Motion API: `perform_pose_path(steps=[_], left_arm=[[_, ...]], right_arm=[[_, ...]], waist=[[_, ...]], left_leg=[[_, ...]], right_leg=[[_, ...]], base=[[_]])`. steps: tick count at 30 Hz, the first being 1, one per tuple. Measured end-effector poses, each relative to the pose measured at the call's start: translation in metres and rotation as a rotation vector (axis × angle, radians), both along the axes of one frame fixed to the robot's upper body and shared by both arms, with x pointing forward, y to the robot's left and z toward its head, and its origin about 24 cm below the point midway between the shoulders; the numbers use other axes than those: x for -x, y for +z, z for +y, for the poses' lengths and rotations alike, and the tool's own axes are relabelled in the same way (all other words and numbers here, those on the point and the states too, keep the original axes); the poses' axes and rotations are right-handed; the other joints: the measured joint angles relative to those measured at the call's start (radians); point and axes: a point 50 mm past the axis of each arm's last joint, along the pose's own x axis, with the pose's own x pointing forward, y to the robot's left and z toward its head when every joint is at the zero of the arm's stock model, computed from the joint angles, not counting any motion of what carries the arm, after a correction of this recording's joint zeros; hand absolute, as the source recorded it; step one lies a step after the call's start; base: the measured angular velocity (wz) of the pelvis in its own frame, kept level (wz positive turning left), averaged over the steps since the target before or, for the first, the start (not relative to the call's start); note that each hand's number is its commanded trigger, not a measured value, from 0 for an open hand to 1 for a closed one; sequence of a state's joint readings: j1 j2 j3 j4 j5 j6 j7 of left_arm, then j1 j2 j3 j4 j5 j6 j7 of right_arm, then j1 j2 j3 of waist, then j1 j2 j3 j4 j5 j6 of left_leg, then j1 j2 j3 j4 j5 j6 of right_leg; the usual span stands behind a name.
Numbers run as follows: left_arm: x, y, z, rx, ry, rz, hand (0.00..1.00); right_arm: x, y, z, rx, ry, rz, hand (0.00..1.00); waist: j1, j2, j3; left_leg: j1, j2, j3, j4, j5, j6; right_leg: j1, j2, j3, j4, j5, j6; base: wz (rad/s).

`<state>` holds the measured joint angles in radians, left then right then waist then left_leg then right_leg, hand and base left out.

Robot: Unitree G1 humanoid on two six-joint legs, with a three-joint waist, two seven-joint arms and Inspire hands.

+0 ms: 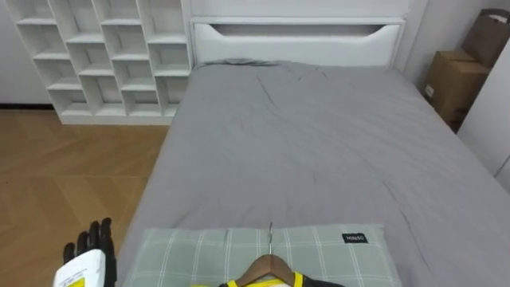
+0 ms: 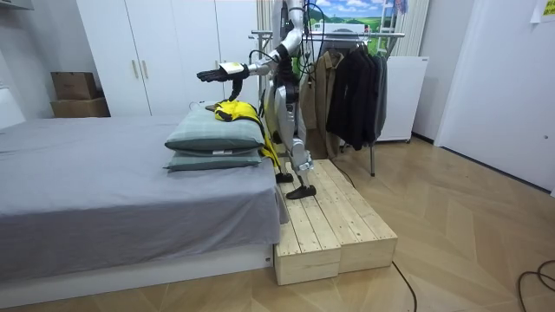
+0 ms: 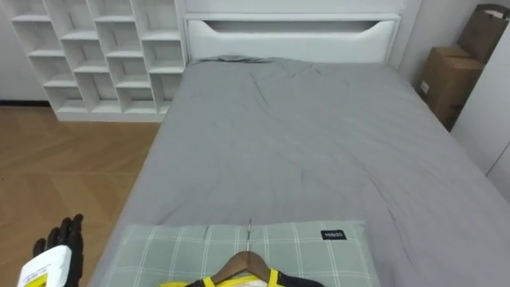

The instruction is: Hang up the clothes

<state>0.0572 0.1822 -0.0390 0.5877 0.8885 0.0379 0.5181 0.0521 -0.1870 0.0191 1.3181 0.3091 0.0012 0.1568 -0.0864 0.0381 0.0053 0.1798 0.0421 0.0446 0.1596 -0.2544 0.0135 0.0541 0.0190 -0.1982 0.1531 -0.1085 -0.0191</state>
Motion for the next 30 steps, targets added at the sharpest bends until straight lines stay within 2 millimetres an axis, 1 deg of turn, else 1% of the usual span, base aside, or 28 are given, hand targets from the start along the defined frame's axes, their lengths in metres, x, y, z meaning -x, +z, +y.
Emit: perform_pose_path(steps=[5, 13, 19, 25, 30], left_arm=[[0.000, -0.003, -0.006, -0.002, -0.049, 0.045, 0.00], [-0.001, -0.004, -0.012, -0.043, -0.112, 0.072, 0.00], [-0.001, -0.005, -0.016, -0.061, -0.143, 0.084, 0.00], [0.000, -0.007, -0.018, -0.054, -0.156, 0.109, 0.00], [0.000, -0.011, -0.027, -0.041, -0.200, 0.148, 0.00]], right_arm=[[-0.003, 0.000, 0.002, -0.004, 0.009, -0.005, 0.00], [-0.007, 0.001, 0.002, 0.001, 0.048, -0.017, 0.00], [-0.008, 0.001, 0.001, 0.010, 0.076, -0.023, 0.00], [-0.009, 0.001, -0.001, 0.016, 0.081, -0.023, 0.00], [-0.009, 0.002, -0.001, 0.017, 0.082, -0.025, 0.00]], waist=[[-0.010, -0.007, 0.0044], [-0.018, -0.008, 0.0053], [-0.018, -0.007, 0.0042], [-0.018, 0.000, -0.0004], [-0.021, 0.003, -0.0018]], left_leg=[[0.002, -0.001, 0.005, -0.004, 0.000, 0.000], [0.002, -0.001, 0.008, -0.008, 0.000, 0.000], [0.002, -0.001, 0.008, -0.007, 0.000, 0.000], [0.002, -0.001, 0.008, -0.007, 0.000, 0.000], [0.002, -0.001, 0.008, -0.006, 0.000, 0.000]], right_leg=[[-0.001, 0.000, 0.004, -0.001, 0.000, 0.001], [-0.003, 0.001, 0.006, -0.003, 0.000, 0.001], [-0.003, 0.001, 0.006, -0.002, 0.000, 0.001], [-0.003, 0.000, 0.006, -0.001, 0.000, 0.001], [-0.003, 0.001, 0.006, 0.000, 0.000, 0.001]], base=[[-0.02], [0.00], [0.00], [0.00], [0.00]])
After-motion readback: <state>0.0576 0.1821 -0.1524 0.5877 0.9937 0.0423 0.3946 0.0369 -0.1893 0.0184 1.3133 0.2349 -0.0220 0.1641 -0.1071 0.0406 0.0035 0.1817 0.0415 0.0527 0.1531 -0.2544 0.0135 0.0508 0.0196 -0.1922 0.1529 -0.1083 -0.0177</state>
